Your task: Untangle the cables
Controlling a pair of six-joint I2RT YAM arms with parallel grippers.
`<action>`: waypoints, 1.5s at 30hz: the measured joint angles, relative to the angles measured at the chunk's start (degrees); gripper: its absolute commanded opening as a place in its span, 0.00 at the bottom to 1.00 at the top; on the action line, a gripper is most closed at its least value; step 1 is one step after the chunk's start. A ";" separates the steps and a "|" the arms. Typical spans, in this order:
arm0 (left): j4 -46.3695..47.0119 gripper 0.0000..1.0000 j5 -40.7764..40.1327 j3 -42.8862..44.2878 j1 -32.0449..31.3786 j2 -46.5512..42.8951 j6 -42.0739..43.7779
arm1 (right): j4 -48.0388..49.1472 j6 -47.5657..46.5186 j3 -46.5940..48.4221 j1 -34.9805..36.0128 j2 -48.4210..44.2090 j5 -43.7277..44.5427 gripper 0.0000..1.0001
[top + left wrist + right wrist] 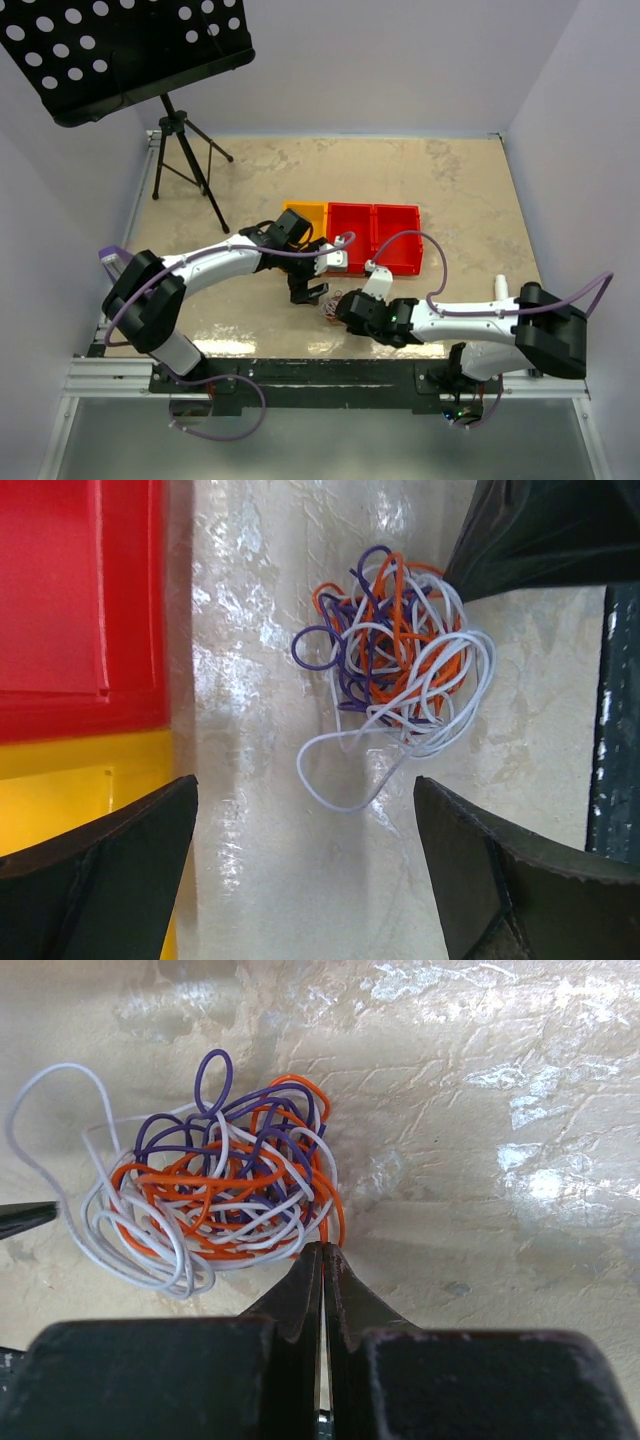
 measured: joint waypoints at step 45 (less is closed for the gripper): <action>20.24 0.02 -1.46 -12.44 -3.76 1.53 12.07 | -4.00 1.31 2.14 -0.02 -4.44 1.42 0.00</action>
